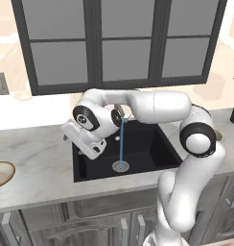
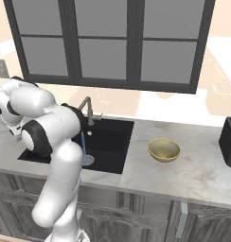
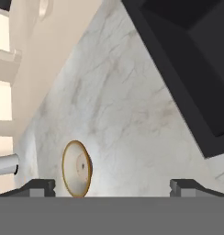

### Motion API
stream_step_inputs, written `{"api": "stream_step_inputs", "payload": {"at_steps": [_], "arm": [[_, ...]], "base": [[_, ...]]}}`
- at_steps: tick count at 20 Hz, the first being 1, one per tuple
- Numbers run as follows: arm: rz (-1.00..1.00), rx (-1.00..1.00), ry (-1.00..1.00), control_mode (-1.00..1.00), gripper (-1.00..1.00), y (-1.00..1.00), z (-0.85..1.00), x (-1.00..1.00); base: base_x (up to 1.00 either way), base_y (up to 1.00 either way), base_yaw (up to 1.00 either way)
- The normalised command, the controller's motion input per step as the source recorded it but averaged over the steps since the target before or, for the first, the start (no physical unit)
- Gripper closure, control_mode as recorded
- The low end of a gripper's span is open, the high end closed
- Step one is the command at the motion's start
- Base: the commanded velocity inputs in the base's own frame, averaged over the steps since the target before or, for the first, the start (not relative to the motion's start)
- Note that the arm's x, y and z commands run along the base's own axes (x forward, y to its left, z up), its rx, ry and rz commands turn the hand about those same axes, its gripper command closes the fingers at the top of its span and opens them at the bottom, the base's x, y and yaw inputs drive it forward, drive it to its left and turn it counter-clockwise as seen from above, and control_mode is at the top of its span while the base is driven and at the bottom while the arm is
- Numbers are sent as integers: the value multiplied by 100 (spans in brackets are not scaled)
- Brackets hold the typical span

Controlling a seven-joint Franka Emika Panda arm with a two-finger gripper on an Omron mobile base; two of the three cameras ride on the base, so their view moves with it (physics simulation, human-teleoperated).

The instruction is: Rinse each bowl for a few seconds and place them down in the sink or on the counter.

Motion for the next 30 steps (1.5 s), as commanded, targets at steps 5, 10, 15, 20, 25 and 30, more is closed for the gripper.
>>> {"api": "stream_step_inputs", "payload": {"at_steps": [5, 10, 15, 20, 25, 30], "arm": [[1, -5, 0, -100, -100, 22, 0, 11], [1, -4, 0, -100, -100, 19, 0, 11], [1, -3, 0, -100, -100, 18, 0, 10], [0, 0, 0, -100, -100, 19, 0, 8], [3, 0, 2, -100, -100, 15, 0, 6], [5, 2, 1, -100, -100, 11, -5, 3]], "base": [[0, 0, 0], [0, 0, 0], [0, 0, 0], [0, 0, 0], [0, 0, 0], [0, 0, 0]]}}
